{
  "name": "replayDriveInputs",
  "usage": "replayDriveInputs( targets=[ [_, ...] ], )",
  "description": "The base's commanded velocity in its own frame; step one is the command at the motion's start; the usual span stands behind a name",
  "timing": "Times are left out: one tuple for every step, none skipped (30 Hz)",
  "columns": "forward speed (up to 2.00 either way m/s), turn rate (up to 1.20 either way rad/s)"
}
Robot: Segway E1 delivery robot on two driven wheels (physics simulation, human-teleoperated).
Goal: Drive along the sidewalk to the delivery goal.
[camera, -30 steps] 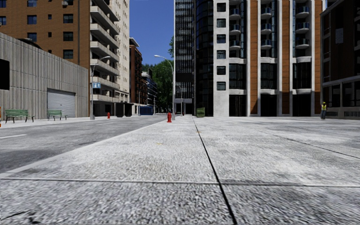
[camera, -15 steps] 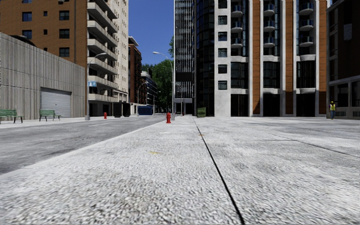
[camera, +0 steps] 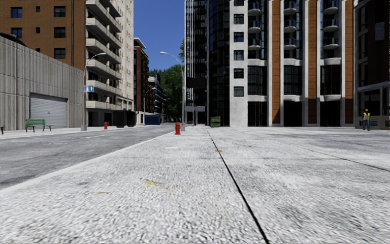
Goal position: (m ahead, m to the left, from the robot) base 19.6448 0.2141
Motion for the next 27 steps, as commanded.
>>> replayDriveInputs(
  targets=[
    [2.00,-0.24],
    [2.00,-0.27],
    [2.00,-0.27],
    [2.00,-0.28],
    [2.00,-0.28],
    [2.00,-0.28],
    [2.00,-0.28],
    [2.00,-0.25],
    [2.00,-0.08],
    [2.00,-0.03],
    [2.00,0.00],
    [2.00,0.00],
    [2.00,0.00],
    [2.00,0.00],
    [2.00,0.00],
    [2.00,0.00],
    [2.00,0.00],
    [2.00,0.00],
    [2.00,0.00],
    [2.00,0.00],
    [2.00,0.00],
    [2.00,0.00],
    [2.00,0.00],
    [2.00,0.00],
    [2.00,0.00],
    [2.00,0.00],
    [2.00,0.00]
  ],
)
